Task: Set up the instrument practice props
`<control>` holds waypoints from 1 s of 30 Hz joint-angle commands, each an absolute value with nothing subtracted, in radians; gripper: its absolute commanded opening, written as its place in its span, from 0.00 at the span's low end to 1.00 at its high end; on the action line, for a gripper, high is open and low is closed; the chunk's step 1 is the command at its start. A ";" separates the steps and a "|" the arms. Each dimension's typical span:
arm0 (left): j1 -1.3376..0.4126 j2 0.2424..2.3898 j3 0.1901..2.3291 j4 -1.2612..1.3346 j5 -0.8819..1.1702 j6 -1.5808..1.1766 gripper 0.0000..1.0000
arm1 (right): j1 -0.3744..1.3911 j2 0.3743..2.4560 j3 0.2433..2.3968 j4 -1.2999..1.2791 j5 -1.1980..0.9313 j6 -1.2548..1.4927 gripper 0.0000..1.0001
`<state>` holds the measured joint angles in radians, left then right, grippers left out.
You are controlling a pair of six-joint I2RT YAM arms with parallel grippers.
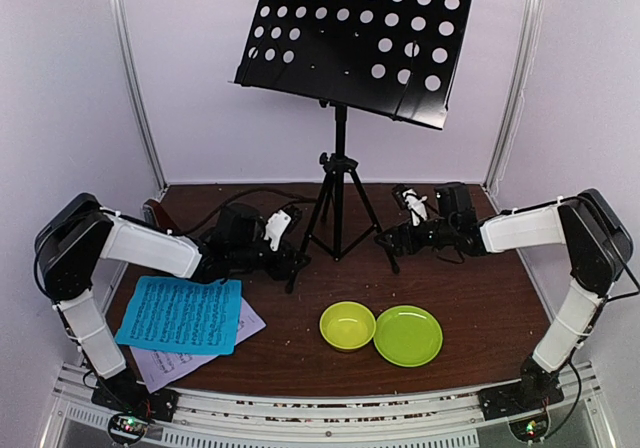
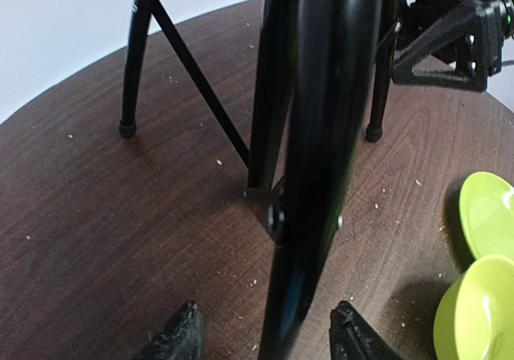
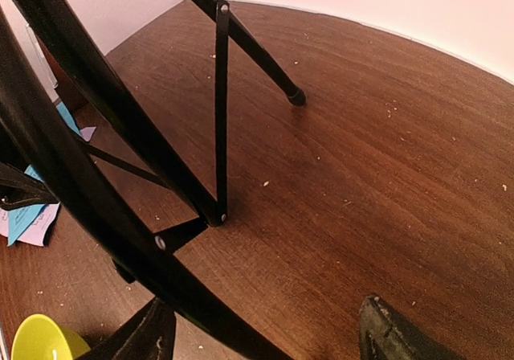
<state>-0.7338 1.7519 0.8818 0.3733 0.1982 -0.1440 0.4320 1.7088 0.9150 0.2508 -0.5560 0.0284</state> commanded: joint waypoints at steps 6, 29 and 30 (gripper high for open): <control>-0.727 1.843 0.951 0.383 0.275 -0.150 0.49 | 0.430 1.753 0.949 0.195 -0.583 -0.008 0.69; -0.695 1.781 0.876 0.354 0.254 -0.148 0.08 | 0.460 1.689 0.839 0.240 -0.491 -0.006 0.05; -0.694 1.778 0.874 0.351 0.251 -0.147 0.08 | 0.461 1.684 0.829 0.245 -0.479 -0.001 0.03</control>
<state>-0.7162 1.8153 0.8928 0.3534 0.2653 -0.1135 0.4576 1.7256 0.8635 0.2253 -0.5354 -0.0467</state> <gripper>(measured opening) 0.137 0.160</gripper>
